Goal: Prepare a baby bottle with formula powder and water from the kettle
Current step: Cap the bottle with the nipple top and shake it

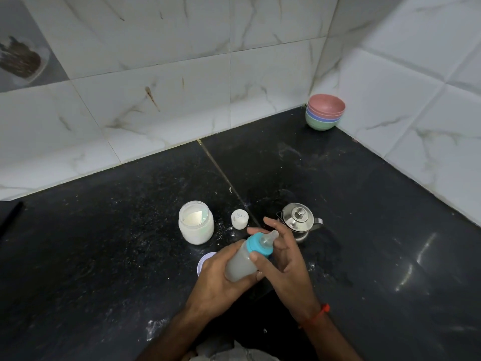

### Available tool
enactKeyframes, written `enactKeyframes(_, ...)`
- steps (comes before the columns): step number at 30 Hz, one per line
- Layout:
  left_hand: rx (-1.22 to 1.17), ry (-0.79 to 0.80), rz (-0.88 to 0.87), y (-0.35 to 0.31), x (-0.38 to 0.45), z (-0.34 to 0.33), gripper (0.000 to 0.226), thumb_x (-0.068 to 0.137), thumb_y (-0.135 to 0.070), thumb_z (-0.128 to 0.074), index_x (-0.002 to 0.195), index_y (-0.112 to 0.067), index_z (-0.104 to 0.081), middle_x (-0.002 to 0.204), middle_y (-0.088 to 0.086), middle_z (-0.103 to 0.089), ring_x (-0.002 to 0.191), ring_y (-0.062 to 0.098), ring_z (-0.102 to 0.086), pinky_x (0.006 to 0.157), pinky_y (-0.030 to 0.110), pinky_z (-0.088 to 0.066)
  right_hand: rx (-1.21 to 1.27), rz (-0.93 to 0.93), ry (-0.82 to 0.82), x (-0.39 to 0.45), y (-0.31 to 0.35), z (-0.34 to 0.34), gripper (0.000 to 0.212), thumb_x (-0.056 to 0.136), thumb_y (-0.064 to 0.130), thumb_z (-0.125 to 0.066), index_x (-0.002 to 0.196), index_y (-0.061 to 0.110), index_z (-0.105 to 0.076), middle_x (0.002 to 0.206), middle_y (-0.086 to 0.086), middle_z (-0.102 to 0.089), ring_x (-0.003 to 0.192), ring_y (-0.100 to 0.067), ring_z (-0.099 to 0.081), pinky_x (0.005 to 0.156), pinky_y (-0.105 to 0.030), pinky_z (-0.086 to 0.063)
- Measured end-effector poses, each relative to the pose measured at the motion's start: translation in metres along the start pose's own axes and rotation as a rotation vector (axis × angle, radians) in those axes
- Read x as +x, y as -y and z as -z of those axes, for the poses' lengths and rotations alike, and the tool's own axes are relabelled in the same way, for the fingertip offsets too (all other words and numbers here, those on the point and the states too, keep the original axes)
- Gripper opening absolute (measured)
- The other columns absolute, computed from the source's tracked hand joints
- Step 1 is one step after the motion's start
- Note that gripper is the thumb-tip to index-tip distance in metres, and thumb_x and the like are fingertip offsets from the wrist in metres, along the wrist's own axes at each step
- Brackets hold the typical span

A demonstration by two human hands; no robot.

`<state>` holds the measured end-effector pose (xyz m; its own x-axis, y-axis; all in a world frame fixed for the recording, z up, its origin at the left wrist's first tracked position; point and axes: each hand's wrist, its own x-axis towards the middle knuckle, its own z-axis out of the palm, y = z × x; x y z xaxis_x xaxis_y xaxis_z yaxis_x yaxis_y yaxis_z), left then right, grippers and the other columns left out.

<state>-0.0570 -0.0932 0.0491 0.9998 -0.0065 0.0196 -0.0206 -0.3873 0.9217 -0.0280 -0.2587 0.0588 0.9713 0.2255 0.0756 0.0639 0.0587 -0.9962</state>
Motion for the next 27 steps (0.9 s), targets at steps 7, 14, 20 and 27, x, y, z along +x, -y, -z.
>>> enactKeyframes(7,-0.005,0.014,0.018,0.001,-0.002,-0.001,0.057,0.08,-0.036,-0.09,0.132,-0.04,-0.065,0.122,-0.023,-0.073,0.116,0.003,-0.068,0.096,0.026,-0.057,0.014,0.065,-0.002,0.0,0.003,-0.001,0.048,0.089,0.006,-0.074,0.131,0.022,-0.057,0.134,-0.014,-0.062,0.123,-0.037,-0.06,0.104,-0.059,-0.048)
enactKeyframes(14,-0.016,0.063,0.01,0.004,0.001,0.001,0.058,0.082,-0.035,-0.089,0.135,-0.033,-0.064,0.126,-0.016,-0.073,0.118,0.012,-0.069,0.099,0.036,-0.057,0.042,0.038,0.072,0.006,0.012,0.013,0.043,0.087,-0.004,-0.07,0.126,0.011,-0.06,0.121,-0.015,-0.072,0.117,-0.034,-0.066,0.099,-0.043,-0.055)
enactKeyframes(20,-0.069,0.124,0.008,0.004,0.001,0.0,0.056,0.086,-0.028,-0.086,0.137,-0.028,-0.063,0.126,-0.01,-0.074,0.116,0.015,-0.07,0.101,0.041,-0.057,-0.016,0.039,0.192,0.013,0.024,0.025,0.064,0.085,0.01,-0.079,0.141,0.024,-0.051,0.127,-0.011,-0.069,0.123,-0.03,-0.064,0.104,-0.045,-0.053)
enactKeyframes(27,-0.063,0.108,-0.013,0.0,0.002,0.004,0.057,0.086,-0.03,-0.086,0.135,-0.041,-0.059,0.128,-0.022,-0.071,0.121,0.004,-0.066,0.1,0.024,-0.055,-0.077,0.021,0.092,0.01,0.01,0.021,0.066,0.074,0.015,-0.089,0.13,0.032,-0.059,0.124,0.002,-0.066,0.117,-0.027,-0.067,0.099,-0.043,-0.057)
